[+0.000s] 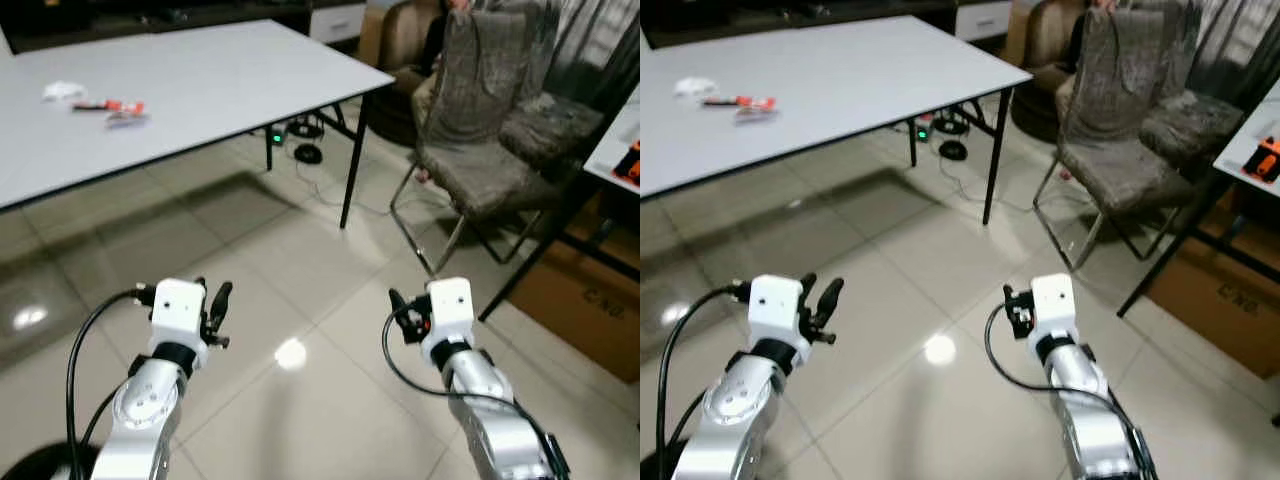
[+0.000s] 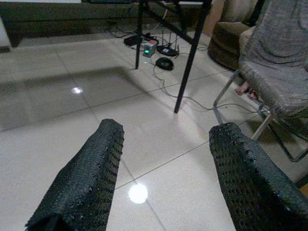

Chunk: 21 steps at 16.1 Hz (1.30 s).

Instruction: Picking trash to rubbish bin

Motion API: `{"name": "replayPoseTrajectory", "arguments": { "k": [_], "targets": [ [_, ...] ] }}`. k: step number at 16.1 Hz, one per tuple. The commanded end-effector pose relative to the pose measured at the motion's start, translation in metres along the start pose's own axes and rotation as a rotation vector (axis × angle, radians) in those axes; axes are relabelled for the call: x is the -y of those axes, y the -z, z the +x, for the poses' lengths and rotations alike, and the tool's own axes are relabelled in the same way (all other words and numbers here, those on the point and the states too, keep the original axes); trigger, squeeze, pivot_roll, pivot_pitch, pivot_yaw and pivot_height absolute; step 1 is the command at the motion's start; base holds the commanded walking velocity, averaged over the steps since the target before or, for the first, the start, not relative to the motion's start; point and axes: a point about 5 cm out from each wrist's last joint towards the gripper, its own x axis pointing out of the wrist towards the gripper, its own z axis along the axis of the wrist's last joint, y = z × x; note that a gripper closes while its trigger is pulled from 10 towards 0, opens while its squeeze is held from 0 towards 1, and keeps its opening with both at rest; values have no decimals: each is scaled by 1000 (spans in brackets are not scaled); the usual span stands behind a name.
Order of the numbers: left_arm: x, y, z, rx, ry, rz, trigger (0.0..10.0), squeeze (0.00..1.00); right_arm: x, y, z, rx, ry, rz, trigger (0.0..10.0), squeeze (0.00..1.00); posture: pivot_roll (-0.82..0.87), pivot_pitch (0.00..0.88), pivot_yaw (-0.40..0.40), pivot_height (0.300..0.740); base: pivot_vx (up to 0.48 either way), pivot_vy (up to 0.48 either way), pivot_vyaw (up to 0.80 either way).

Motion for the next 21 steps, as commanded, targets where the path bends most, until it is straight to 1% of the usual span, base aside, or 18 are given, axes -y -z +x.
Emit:
{"name": "replayPoseTrajectory", "arguments": {
  "k": [1, 4, 6, 8, 10, 12, 14, 16, 18, 21],
  "targets": [
    [7, -6, 2, 17, 20, -8, 10000, 0, 13, 1, -2, -10, 35, -18, 10000, 0, 18, 2, -84, 740, 424, 0, 519],
    [4, -10, 1, 27, 12, 5, 10000, 0, 12, -5, 0, 10, 24, -21, 10000, 0, 28, 6, -84, 740, 429, 0, 800],
    [1, -14, 1, 31, 9, 21, 10000, 0, 6, -11, 3, 32, 8, -24, 10000, 0, 34, 7, -75, 740, 428, 0, 800],
    [-1, -18, 1, 40, 12, 35, 10000, 0, 6, -16, 5, 52, 21, -13, 10000, 0, 36, 4, -62, 740, 428, 0, 800],
    [-3, -28, 4, 65, 18, 53, 10000, 0, 8, -21, 6, 74, 43, -2, 10000, 0, 37, 1, -44, 740, 428, 0, 800],
    [-5, -43, 9, 104, 40, 97, 10000, 0, 9, -30, 6, 116, 60, 36, 10000, 0, 39, 0, -31, 740, 428, 0, 0],
    [-11, -67, 18, 168, 43, 120, 10000, 0, 9, -43, 8, 161, 50, 82, 10000, 0, 41, 0, -19, 740, 431, 0, 0],
    [-14, -83, 23, 205, 53, 132, 10000, 0, 7, -50, 9, 185, 32, 92, 10000, 0, 43, 0, -17, 740, 431, 0, 0],
    [-15, -92, 26, 222, 50, 135, 10000, 0, 5, -55, 11, 197, 18, 86, 10000, 0, 49, 0, -13, 740, 435, 0, 0],
    [-14, -91, 26, 211, 51, 118, 10000, 0, 2, -59, 11, 206, 2, 83, 10000, 0, 43, 0, -10, 740, 434, 0, 0]
  ]
}}
